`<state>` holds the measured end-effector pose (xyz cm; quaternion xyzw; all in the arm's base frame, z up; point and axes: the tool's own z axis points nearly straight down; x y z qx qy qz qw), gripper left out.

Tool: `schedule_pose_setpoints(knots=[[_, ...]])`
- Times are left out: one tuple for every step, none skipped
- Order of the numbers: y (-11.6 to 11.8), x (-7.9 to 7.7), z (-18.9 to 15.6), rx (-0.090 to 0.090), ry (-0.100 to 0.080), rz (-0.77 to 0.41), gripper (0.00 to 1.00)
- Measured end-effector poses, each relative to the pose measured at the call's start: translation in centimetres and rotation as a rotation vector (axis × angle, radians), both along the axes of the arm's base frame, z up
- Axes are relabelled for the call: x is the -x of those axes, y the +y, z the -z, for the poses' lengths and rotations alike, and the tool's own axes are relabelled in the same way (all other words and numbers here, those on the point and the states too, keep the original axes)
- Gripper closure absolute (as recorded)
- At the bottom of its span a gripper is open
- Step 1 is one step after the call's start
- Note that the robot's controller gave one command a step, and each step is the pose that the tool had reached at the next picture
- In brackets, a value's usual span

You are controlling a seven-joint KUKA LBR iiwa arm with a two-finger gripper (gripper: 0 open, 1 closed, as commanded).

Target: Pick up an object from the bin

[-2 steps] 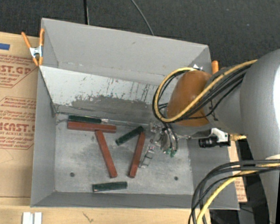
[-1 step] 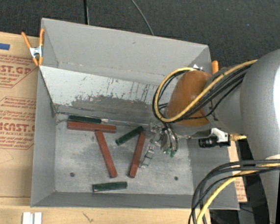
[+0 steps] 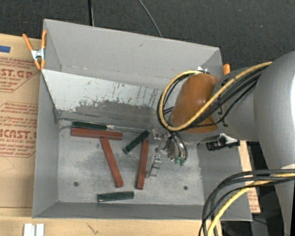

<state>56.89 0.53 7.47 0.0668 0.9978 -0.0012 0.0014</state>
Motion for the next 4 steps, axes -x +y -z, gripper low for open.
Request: schedule_pose_setpoints(knots=[[2.1, 0.0, -0.1, -0.002, 0.000, -0.124, 0.00], [3.3, -0.5, 0.1, -0.003, 0.002, 0.080, 0.00], [7.4, 1.7, 0.1, -0.001, -0.008, -0.545, 1.00], [7.4, 2.0, 0.4, -0.002, 0.002, -0.546, 0.00]])
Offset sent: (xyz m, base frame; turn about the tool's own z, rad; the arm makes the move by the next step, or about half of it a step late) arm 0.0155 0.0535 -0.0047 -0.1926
